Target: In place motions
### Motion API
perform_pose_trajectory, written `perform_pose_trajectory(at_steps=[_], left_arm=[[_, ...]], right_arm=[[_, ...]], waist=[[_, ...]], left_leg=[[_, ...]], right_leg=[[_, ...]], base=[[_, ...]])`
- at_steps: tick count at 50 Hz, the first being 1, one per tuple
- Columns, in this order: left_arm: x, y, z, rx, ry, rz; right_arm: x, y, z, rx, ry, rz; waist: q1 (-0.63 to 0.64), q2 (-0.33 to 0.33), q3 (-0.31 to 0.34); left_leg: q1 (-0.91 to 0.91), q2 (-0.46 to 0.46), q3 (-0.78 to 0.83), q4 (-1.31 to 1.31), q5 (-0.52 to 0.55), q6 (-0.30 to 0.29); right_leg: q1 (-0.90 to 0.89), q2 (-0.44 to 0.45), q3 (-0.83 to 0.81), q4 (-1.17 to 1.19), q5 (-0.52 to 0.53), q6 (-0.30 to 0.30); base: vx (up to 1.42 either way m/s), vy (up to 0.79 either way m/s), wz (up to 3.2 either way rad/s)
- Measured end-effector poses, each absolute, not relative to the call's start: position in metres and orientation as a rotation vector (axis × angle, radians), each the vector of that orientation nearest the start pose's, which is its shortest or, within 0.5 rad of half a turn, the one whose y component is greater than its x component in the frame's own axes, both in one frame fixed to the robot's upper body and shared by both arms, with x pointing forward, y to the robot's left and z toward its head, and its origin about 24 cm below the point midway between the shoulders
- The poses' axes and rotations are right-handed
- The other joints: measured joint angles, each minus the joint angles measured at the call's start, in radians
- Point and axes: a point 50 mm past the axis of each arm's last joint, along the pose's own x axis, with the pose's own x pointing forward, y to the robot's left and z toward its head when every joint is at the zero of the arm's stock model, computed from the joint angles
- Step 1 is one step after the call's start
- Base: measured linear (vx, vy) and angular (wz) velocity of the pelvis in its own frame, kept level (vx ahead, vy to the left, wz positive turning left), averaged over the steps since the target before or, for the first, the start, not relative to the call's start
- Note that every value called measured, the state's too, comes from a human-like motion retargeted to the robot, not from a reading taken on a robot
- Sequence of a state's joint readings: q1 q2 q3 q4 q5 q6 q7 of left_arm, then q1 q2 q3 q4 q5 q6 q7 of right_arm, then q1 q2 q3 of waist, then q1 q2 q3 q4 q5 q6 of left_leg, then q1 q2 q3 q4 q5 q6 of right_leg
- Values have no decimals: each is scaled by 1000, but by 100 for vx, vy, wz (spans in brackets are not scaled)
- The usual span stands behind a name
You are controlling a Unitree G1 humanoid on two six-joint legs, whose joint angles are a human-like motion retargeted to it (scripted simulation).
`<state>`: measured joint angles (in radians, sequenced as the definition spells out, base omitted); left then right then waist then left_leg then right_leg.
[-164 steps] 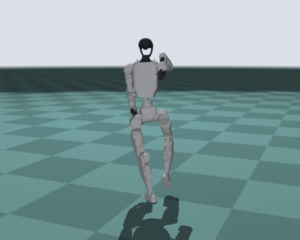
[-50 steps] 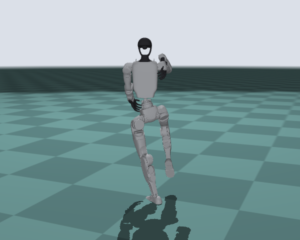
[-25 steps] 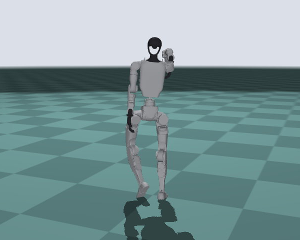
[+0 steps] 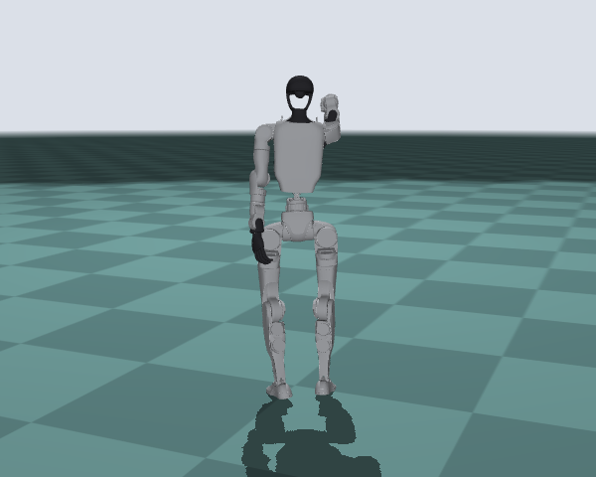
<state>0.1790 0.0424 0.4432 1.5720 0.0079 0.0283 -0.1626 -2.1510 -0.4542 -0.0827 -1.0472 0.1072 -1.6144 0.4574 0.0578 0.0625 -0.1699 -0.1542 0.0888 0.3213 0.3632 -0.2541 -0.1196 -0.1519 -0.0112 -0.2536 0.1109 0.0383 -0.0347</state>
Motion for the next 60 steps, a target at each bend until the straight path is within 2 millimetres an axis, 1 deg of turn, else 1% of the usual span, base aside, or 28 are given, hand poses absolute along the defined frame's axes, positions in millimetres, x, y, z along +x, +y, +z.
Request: perform_pose_trajectory(at_steps=[2, 3, 5, 6, 7, 8, 9, 11, 12, 15, 18, 21, 23, 25, 26, 27, 28, 30, 32, 35, 37, 40, 43, 45, 50, 53, 55, 60], left_arm=[[-48, 150, -179, -438, 1644, 244], [-39, 146, -180, -423, 1623, 200], [-14, 141, -182, -387, 1562, 118], [6, 148, -183, -348, 1507, 96], [24, 153, -182, -301, 1456, 58], [41, 153, -181, -240, 1414, -10], [56, 153, -179, -200, 1370, -56], [84, 154, -174, -153, 1276, -113], [94, 154, -172, -141, 1238, -128], [99, 153, -170, -145, 1201, -123], [92, 156, -171, -161, 1209, -87], [72, 156, -176, -192, 1273, -61], [50, 153, -179, -224, 1356, -49], [27, 151, -182, -254, 1443, -37], [10, 149, -182, -272, 1507, -31], [-6, 147, -182, -286, 1566, -26], [-18, 147, -182, -289, 1616, -22], [-42, 146, -180, -283, 1717, -15], [-64, 144, -176, -276, 1809, 3], [-88, 139, -170, -280, 1904, -6], [-98, 135, -167, -280, 1945, -41], [-101, 132, -166, -266, 1966, -90], [-95, 130, -167, -247, 1947, -129], [-84, 133, -171, -208, 1910, -154], [-48, 143, -179, -85, 1787, -170], [-33, 137, -181, -73, 1737, -179], [-29, 130, -181, -96, 1722, -191], [-34, 117, -180, -153, 1727, -208]], right_arm=[[37, -127, 274, 312, 1566, 13], [40, -127, 271, 337, 1635, -52], [43, -127, 265, 337, 1753, -177], [44, -129, 263, 325, 1787, -240], [44, -131, 261, 322, 1817, -309], [45, -133, 260, 336, 1842, -392], [44, -135, 259, 326, 1867, -448], [44, -137, 258, 283, 1907, -496], [44, -138, 258, 262, 1921, -500], [44, -138, 257, 205, 1970, -479], [44, -138, 257, 191, 1973, -422], [43, -137, 259, 206, 1935, -350], [43, -137, 261, 207, 1905, -317], [42, -137, 262, 195, 1880, -293], [41, -138, 263, 170, 1873, -284], [41, -140, 264, 145, 1864, -273], [40, -141, 265, 123, 1853, -258], [39, -144, 267, 92, 1825, -212], [38, -146, 269, 60, 1789, -169], [37, -148, 271, 20, 1728, -108], [37, -148, 273, 13, 1690, -63], [36, -147, 274, 26, 1650, -23], [35, -146, 274, 39, 1636, -10], [35, -145, 274, 51, 1636, -4], [37, -144, 273, 38, 1688, -2], [39, -145, 271, -8, 1752, 2], [40, -146, 269, -46, 1803, 9], [42, -148, 266, -115, 1893, 20]], waist=[[-79, 5, -39], [-115, 7, -59], [-127, -8, -87], [-81, -29, -76], [-68, -37, -62], [-118, -20, -42], [-147, -5, -27], [-160, 8, -6], [-159, 13, -2], [-175, 55, -13], [-193, 80, -19], [-199, 68, -19], [-194, 48, -27], [-182, 30, -40], [-177, 17, -54], [-167, 4, -64], [-151, -8, -67], [-115, -16, -72], [-87, -18, -77], [-88, -11, -90], [-96, -1, -97], [-113, 13, -101], [-115, 15, -108], [-108, 6, -107], [-85, -14, -87], [-79, -14, -80], [-80, -8, -79], [-101, 10, -87]], left_leg=[[89, -25, 94, -145, -31, 52], [102, -47, 63, -201, 9, 46], [107, -54, 79, -282, 69, 12], [104, -66, 138, -306, 76, 25], [104, -74, 151, -325, 87, 37], [107, -74, 72, -334, 102, 47], [111, -70, 33, -341, 111, 53], [115, -65, 25, -351, 118, 56], [117, -63, 36, -355, 118, 55], [135, -38, 64, -368, 119, 46], [134, -30, 79, -378, 120, 49], [124, -47, 86, -382, 123, 53], [123, -69, 97, -385, 122, 56], [128, -95, 114, -388, 115, 61], [140, -112, 124, -387, 109, 60], [149, -127, 134, -388, 104, 59], [155, -138, 144, -389, 104, 59], [163, -138, 157, -393, 107, 56], [169, -134, 172, -397, 108, 54], [177, -133, 178, -403, 107, 53], [176, -124, 178, -405, 110, 52], [173, -116, 166, -403, 113, 55], [173, -117, 158, -398, 114, 54], [171, -119, 148, -396, 117, 54], [164, -119, 122, -390, 124, 59], [166, -117, 108, -385, 124, 61], [170, -116, 100, -382, 123, 61], [180, -114, 96, -380, 121, 60]], right_leg=[[27, -27, -36, 0, -14, 15], [31, -37, -51, 3, -17, 16], [24, -61, -19, 16, -23, 30], [2, -65, 44, 43, -22, 46], [-19, -68, 60, 70, -8, 53], [-38, -72, -19, 97, 28, 43], [-47, -74, -58, 121, 56, 44], [-60, -81, -72, 162, 90, 50], [-66, -82, -70, 178, 99, 49], [-70, -66, -77, 211, 93, 43], [-75, -48, -75, 232, 69, 48], [-80, -49, -32, 228, 47, 67], [-65, -59, -2, 193, 14, 78], [-46, -63, 1, 139, -47, 58], [-29, -62, 0, 105, -56, 37], [-14, -63, -1, 75, -57, 24], [-7, -67, -3, 55, -43, 26], [8, -80, 12, 23, -17, 56], [16, -79, -16, 1, 1, 57], [21, -57, 26, -18, 8, 40], [24, -50, 27, -24, 10, 41], [30, -41, 23, -31, 12, 40], [41, -41, 13, -39, 12, 36], [45, -43, 7, -44, 13, 34], [57, -42, -14, -52, 12, 29], [71, -41, -26, -55, 9, 28], [81, -40, -34, -57, 7, 27], [97, -37, -38, -64, 7, 27]], base=[[38, -7, 107], [23, -10, 56], [-10, -15, -73], [-25, -20, -151], [-18, -22, 7], [-10, -23, 168], [-5, -23, 218], [-4, -15, 29], [2, -3, -59], [12, 8, -55], [3, 5, -32], [3, 2, -2], [13, 10, -16], [17, 17, -30], [21, 20, -34], [21, 18, -37], [15, 15, -36], [6, 14, -35], [1, 14, -33], [0, 11, -11], [-3, 9, 0], [-2, 9, 17], [7, 7, 17], [6, 2, 25], [0, 2, 27], [1, 3, 25], [0, 2, 10], [-3, 5, 2]])
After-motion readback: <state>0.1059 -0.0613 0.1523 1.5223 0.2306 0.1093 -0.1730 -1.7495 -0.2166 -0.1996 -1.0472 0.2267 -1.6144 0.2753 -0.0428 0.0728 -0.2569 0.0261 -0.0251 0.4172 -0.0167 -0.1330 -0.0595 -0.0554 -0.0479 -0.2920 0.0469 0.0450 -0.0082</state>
